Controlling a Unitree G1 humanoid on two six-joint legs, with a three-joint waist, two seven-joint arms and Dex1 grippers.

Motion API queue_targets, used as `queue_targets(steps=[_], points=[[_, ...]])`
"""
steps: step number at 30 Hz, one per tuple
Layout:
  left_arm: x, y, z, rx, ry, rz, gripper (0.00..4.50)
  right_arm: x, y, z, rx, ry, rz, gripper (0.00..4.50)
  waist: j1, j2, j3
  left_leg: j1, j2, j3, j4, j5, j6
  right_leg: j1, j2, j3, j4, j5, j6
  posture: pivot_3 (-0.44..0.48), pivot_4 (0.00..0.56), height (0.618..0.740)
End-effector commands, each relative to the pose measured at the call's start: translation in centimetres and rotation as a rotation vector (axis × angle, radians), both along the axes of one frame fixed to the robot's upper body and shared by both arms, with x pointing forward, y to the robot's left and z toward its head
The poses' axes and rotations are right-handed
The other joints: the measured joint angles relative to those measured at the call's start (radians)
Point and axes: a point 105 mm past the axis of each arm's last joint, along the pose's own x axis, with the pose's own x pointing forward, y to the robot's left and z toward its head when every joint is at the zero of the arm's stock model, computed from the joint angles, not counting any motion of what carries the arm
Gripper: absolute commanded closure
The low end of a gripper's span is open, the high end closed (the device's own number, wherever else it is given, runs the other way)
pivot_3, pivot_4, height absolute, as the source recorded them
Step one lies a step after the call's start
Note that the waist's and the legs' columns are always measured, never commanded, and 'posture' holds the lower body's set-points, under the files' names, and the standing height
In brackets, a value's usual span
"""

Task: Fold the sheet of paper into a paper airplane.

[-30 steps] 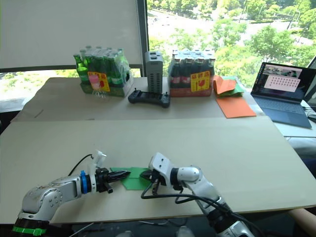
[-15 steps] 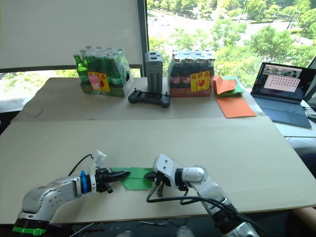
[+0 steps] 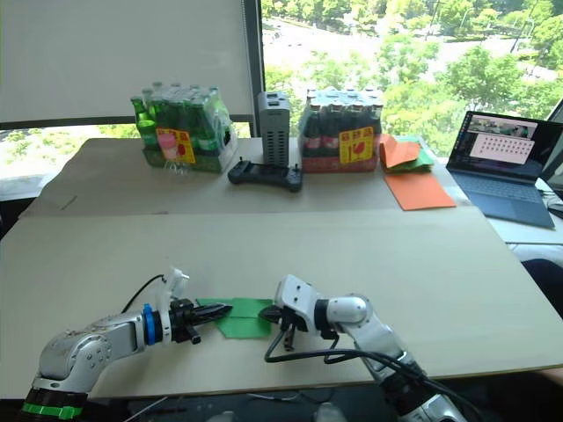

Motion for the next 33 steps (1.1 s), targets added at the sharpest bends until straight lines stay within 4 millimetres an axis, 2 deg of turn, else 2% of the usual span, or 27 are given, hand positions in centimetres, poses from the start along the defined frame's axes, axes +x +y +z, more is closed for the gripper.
queue_targets(steps=[1,9,17,33], points=[[0.0,1.0,-1.0,0.049,0.043,0.042,4.5,-0.3,0.4,-0.8,-0.031,0.012,0.028,4.47,-0.001,0.0,0.0,0.0,0.0,0.0,0.0,0.0,0.0,0.0,0.0,0.0,0.0,0.0,0.0,0.0,0.15,0.727],[0.0,-0.1,-0.3,0.029,0.027,0.017,4.5,0.1,0.6,-1.1,-0.042,0.005,0.044,4.47,-0.001,0.0,0.0,0.001,0.0,0.0,0.0,0.0,0.0,0.0,0.0,0.0,0.0,0.0,0.0,0.0,0.15,0.727],[-0.3,-2.5,0.2,0.007,0.017,-0.053,4.5,0.0,0.6,-1.4,-0.048,0.007,0.047,4.47,0.0,0.0,0.0,0.0,0.0,0.0,0.0,0.0,0.0,0.0,0.0,0.0,0.0,0.0,0.0,0.0,0.15,0.727],[-1.0,-3.1,-0.1,0.019,0.037,-0.107,4.5,0.0,0.7,-1.4,-0.043,0.011,0.034,4.47,-0.001,0.0,0.0,0.0,0.0,0.0,0.0,0.0,0.0,0.0,0.0,0.0,0.0,0.0,0.0,0.0,0.15,0.727]])
